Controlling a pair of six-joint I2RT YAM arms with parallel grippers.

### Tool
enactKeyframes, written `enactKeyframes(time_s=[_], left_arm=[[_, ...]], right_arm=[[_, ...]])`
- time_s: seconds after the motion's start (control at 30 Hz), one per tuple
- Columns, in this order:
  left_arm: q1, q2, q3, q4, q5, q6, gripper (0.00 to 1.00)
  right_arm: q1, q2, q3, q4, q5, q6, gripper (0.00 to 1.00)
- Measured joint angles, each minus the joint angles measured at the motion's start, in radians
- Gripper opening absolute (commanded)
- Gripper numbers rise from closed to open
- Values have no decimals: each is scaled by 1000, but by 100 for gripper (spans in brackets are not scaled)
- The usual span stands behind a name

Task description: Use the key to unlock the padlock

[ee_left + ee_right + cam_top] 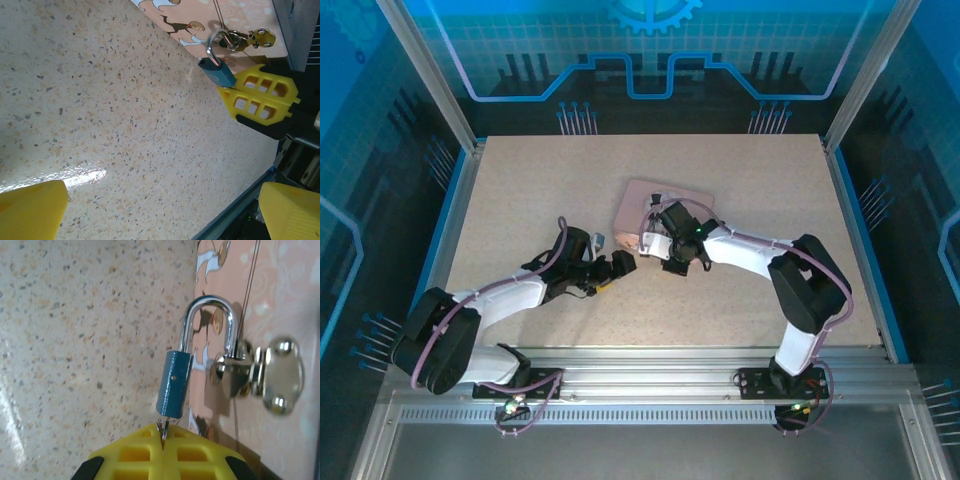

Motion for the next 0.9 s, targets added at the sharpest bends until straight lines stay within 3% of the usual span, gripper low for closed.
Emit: enactKeyframes(time_s=[0.4, 0.9], left_arm=[[4, -33, -1, -19, -20, 0, 99], [34, -183, -2, -124, -66, 37, 99]], right_arm=[[9, -19, -8, 19, -37, 1, 0], [29, -333, -160, 57, -9, 118, 0]])
